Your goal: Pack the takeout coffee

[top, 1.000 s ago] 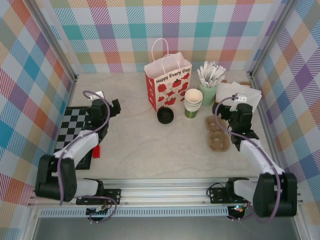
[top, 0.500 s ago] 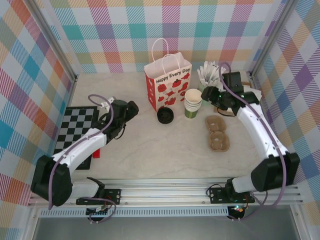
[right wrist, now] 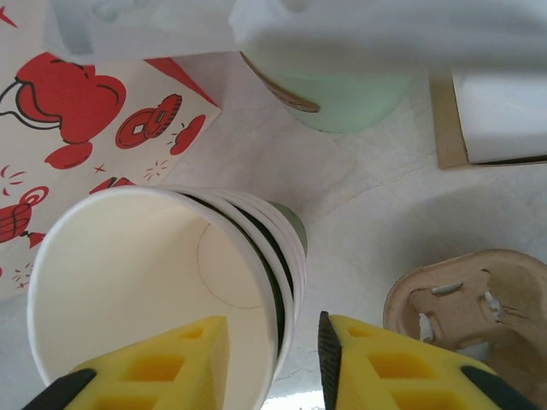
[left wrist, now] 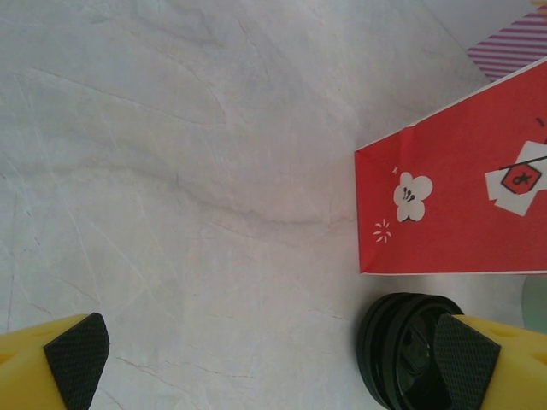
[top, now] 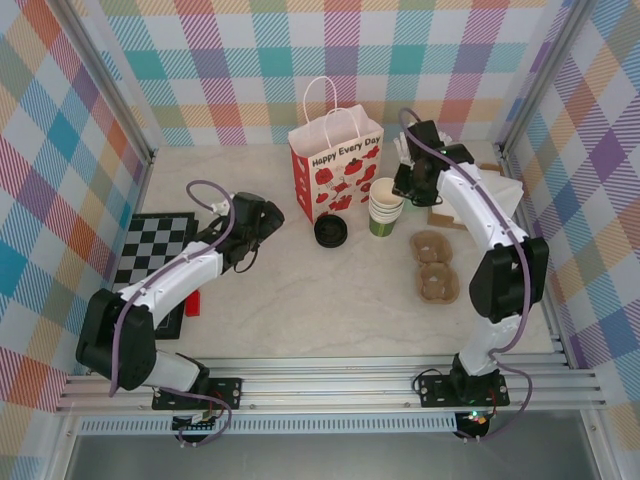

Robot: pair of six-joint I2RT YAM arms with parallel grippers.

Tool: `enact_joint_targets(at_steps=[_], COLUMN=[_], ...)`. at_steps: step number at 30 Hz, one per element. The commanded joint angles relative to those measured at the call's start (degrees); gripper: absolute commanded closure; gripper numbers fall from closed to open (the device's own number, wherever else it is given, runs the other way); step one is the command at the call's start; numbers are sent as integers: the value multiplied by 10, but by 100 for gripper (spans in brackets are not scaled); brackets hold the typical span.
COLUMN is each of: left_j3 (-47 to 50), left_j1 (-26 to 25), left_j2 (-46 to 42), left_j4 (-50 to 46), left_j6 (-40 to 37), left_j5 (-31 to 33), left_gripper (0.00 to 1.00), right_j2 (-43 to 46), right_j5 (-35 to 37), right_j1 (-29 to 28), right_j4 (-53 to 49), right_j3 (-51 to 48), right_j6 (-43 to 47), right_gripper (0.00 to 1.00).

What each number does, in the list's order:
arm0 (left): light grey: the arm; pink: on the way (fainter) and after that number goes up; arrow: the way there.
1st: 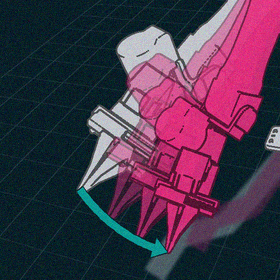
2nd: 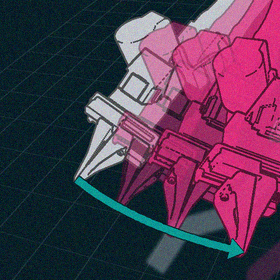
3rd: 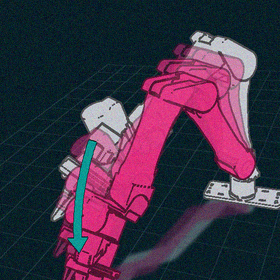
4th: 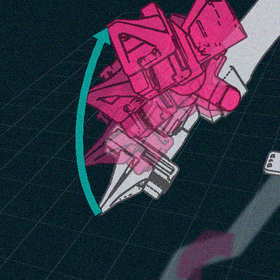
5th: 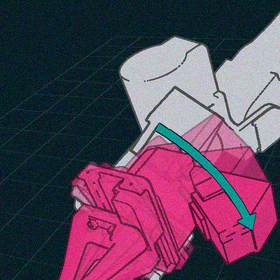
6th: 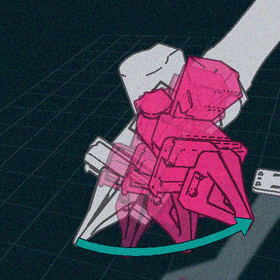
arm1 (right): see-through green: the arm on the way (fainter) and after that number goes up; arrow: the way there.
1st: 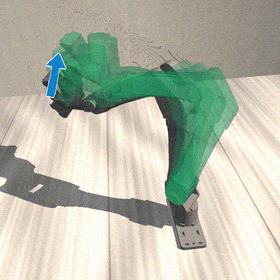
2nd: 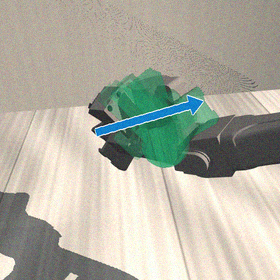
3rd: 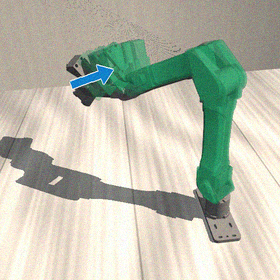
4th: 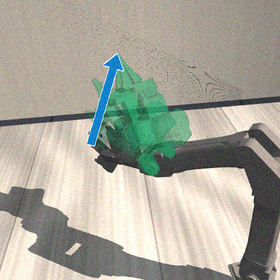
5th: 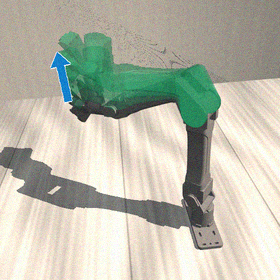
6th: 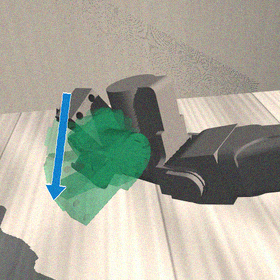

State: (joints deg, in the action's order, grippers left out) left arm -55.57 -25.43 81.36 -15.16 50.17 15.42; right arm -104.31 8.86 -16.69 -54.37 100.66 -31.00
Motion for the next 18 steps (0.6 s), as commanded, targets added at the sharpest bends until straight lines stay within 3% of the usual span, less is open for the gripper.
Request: enact_joint_targets(at_steps=[1, 8, 18], left_j3=[-18, -23, -32], left_j1=[-3, -3, -3], left_j2=[10, 22, 30], left_j4=[-28, -35, -47], left_j6=[9, 8, 7], left_j5=[-8, -7, -6], left_gripper=[0, 0, 0], right_j2=[-12, -36, -31], right_j5=[23, 14, 32], right_j1=[-8, -15, -19], right_j4=[-30, -36, -37], right_j3=[28, 44, 50], right_j6=[18, 26, 35], right_gripper=[72, 75, 88])
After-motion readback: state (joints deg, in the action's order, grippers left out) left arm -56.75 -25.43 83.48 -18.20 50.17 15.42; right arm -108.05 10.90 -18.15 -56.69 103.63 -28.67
